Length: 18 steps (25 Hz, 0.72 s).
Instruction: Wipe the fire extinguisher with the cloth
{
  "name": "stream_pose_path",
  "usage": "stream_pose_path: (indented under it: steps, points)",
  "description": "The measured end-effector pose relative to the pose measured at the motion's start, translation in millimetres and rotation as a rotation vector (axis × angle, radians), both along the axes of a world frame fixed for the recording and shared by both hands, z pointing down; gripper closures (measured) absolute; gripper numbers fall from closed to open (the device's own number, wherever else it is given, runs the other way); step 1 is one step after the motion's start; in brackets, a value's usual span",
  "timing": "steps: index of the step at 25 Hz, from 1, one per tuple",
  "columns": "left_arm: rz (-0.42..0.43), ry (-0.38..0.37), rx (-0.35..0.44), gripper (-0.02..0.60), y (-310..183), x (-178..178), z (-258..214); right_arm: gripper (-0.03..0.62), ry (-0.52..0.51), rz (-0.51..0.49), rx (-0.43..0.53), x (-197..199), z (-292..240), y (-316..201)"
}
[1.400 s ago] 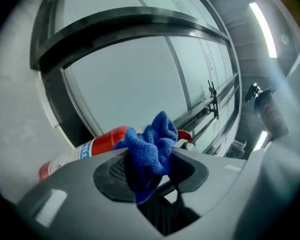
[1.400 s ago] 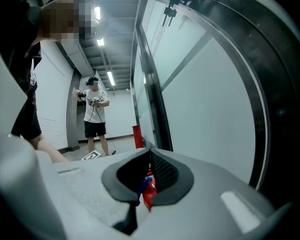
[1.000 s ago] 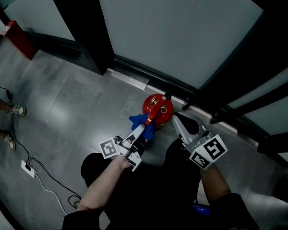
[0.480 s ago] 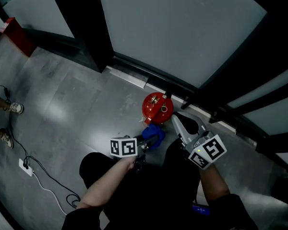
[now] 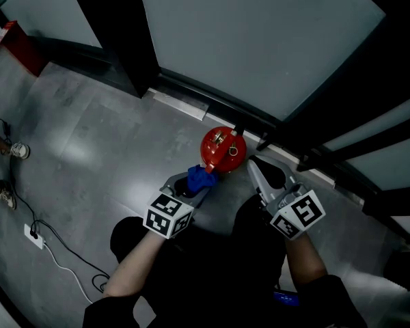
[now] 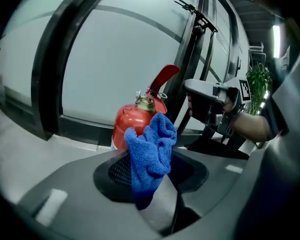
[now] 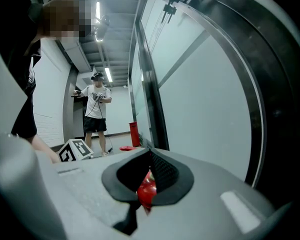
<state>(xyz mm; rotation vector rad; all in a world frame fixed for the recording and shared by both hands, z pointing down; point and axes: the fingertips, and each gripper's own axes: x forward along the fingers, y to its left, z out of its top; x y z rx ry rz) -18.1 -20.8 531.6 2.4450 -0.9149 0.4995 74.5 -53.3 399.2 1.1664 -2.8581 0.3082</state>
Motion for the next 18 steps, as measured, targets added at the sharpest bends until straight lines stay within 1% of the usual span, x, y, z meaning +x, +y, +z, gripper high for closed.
stream_pose_path:
  steps: [2, 5, 7, 12, 14, 18]
  points:
    - [0.039, -0.043, 0.027, 0.41, -3.6, 10.6, 2.9, 0.589, 0.002, -0.008, 0.002, -2.9, -0.3, 0.7]
    - [0.065, -0.135, 0.085, 0.41, -7.7, 22.1, 9.7, 0.589, 0.007, -0.018, 0.007, -5.7, -0.4, 1.3]
    - [0.08, -0.165, 0.1, 0.407, -8.6, 24.4, 14.8, 0.589, 0.011, -0.016, 0.011, -5.2, 1.5, -1.6]
    - [0.123, -0.243, 0.074, 0.407, -7.8, 23.7, 45.6, 0.589, 0.017, 0.028, 0.013, 5.3, 13.1, -16.8]
    - [0.147, -0.268, 0.051, 0.407, -7.3, 25.2, 60.0, 0.589, 0.012, 0.064, 0.011, 11.8, 19.1, -23.7]
    - [0.203, -0.343, 0.002, 0.407, -6.2, 24.3, 94.5, 0.589, -0.003, 0.157, -0.006, 28.7, 36.8, -39.1]
